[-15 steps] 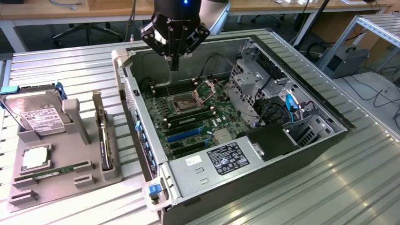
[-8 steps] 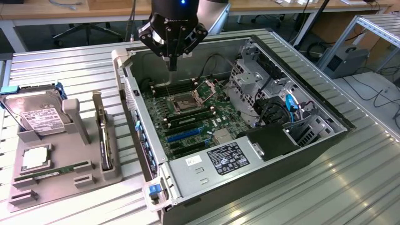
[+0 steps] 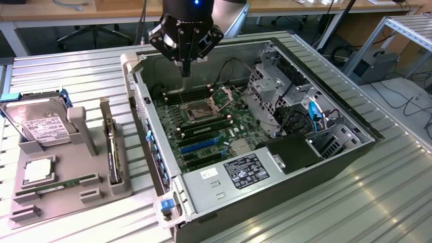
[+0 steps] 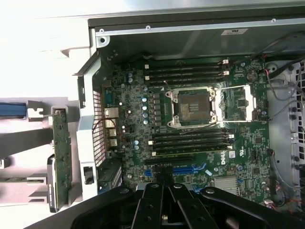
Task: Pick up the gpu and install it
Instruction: 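Reach for the gpu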
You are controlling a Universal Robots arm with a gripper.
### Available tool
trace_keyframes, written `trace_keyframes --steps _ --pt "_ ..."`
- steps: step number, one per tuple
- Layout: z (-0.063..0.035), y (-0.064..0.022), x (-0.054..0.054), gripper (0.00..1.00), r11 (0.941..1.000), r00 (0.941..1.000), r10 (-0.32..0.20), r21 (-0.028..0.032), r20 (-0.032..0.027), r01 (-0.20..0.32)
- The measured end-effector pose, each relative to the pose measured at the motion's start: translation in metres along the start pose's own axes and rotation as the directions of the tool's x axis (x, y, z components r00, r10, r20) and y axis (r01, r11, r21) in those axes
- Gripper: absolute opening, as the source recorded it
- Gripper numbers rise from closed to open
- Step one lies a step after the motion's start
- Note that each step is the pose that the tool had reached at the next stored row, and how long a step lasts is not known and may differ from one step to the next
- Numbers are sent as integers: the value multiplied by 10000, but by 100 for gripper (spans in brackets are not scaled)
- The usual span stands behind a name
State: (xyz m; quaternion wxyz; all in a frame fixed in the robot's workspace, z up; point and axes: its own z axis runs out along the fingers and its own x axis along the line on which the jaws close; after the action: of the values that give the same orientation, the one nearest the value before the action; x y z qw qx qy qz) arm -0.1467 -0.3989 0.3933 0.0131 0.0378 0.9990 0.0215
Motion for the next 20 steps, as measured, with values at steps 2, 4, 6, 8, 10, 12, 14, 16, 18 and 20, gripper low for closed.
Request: trace_keyframes --steps 2,4,6,8,10,12,14,16,18,20 --pt "0 0 6 11 10000 10000 1 0 0 -1" --pt "0 -1 11 11 10000 10000 0 0 0 0" --pt "0 -1 14 11 10000 10000 -1 1 0 1" --pt "0 -1 21 11 10000 10000 1 3 0 -1" --pt "-1 -2 30 11 10000 10000 1 5 1 -1" --pt "-1 -3 37 11 10000 10000 0 5 0 0" --pt "-1 -3 44 11 10000 10000 0 5 0 0" --pt "-1 -4 51 11 10000 10000 0 5 1 0" --pt "-1 -4 57 11 10000 10000 0 5 1 0" --pt "-2 -5 65 11 10000 10000 0 5 0 0"
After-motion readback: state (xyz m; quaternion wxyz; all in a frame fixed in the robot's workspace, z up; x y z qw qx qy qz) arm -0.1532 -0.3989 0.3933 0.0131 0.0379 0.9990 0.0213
